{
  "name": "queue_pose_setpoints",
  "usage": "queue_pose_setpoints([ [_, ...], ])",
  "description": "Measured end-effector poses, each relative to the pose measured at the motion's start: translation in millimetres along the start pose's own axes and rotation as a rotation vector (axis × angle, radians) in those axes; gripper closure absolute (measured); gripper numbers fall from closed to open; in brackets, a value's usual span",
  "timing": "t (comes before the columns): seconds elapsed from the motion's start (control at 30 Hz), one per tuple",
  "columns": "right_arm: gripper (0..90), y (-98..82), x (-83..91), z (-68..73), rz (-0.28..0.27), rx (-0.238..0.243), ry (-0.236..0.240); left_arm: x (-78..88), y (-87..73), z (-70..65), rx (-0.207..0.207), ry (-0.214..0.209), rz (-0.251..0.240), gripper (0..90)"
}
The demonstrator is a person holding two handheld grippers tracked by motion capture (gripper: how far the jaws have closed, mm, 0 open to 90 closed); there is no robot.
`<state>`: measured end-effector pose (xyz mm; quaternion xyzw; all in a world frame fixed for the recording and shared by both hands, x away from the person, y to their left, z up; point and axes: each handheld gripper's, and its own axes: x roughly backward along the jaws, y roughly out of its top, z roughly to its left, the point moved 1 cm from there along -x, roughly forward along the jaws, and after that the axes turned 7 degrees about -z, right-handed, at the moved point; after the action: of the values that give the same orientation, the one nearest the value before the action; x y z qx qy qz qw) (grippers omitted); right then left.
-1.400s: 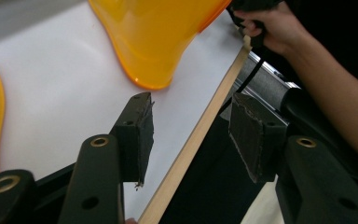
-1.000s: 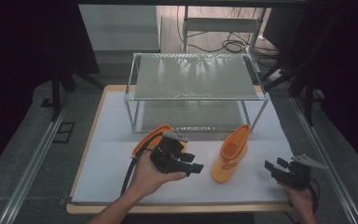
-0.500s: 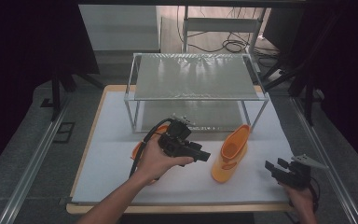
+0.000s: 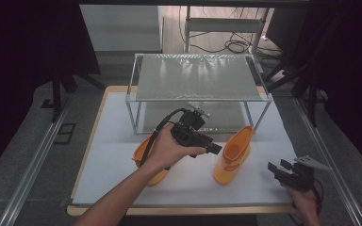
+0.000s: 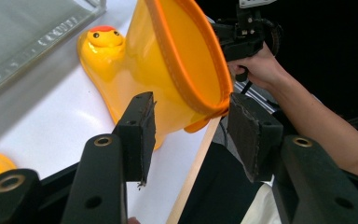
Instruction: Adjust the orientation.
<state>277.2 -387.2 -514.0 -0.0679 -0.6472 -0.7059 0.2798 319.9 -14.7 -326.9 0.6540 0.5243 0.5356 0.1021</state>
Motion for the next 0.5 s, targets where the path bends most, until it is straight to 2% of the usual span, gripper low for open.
queue_pose_setpoints([
  [0.1,37.7,0.0,0.0,-0.1,0.001,0.001,0.0,-6.1,6.5,-0.5,0.002,-0.008,0.017,52.0],
  [0.4,37.7,0.7,1.7,-1.4,0.002,-0.002,0.0,-26.7,22.3,2.0,-0.007,0.009,0.072,51.9],
  [0.5,37.7,0.5,1.3,-1.3,0.001,-0.001,0.003,-38.2,28.6,2.4,-0.004,0.013,0.093,51.9],
])
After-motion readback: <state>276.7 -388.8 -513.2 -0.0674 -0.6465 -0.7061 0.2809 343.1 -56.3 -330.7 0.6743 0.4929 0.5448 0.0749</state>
